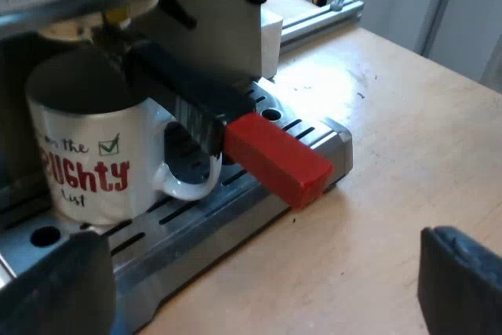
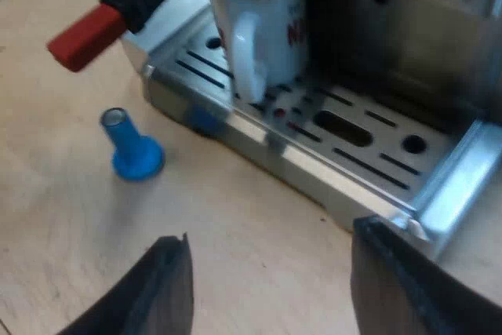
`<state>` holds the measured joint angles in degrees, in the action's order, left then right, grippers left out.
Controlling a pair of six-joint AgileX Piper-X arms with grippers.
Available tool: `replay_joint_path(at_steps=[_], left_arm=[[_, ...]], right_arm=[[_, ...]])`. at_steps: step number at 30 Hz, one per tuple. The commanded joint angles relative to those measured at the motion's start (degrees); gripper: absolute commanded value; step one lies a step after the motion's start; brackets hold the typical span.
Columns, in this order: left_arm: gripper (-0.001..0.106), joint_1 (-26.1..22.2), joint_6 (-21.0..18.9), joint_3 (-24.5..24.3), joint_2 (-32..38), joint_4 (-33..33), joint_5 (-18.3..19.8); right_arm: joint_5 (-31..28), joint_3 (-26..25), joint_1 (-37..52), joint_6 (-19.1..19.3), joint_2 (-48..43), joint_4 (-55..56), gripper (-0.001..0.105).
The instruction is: Remove mug from coffee machine
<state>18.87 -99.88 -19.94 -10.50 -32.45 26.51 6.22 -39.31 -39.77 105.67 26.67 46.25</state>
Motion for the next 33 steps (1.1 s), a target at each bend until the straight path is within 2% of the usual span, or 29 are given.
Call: replay_joint_path(at_steps=[1, 4, 11, 15, 20, 22, 29, 33], left_arm=[[0.08, 0.28, -0.08, 2.01, 0.03, 4.12, 1.26], [0.08, 0.28, -0.08, 3.65, 0.03, 5.97, 1.24], [0.08, 0.28, -0.08, 5.18, -0.04, 6.69, 1.14], [0.08, 0.28, -0.08, 6.61, -0.04, 7.48, -0.45], [0.08, 0.28, -0.08, 7.54, -0.04, 8.01, -1.47], [0.08, 0.28, -0.08, 7.59, -0.04, 7.75, -1.47], [0.08, 0.28, -0.08, 7.59, -0.04, 7.06, -1.47], [0.08, 0.28, -0.08, 7.59, -0.04, 7.06, -1.47]], right_arm=[[-4.01, 2.29, -4.09, -1.43, -0.03, -5.9, 0.048], [-7.17, 4.92, -8.01, -2.72, -0.03, -10.33, 0.048], [-13.1, 9.43, -13.99, -2.99, -0.03, -16.79, 0.048], [-16.63, 13.59, -17.31, -2.99, -0.03, -23.93, 0.048], [-16.71, 14.93, -17.91, -2.99, -0.03, -25.87, 0.048], [-16.47, 17.16, -17.91, -2.99, -0.03, -27.49, 0.048], [-16.47, 17.71, -17.91, -2.99, -0.03, -28.53, 0.048], [-16.47, 18.79, -17.91, -2.73, 0.93, -30.71, 0.057]])
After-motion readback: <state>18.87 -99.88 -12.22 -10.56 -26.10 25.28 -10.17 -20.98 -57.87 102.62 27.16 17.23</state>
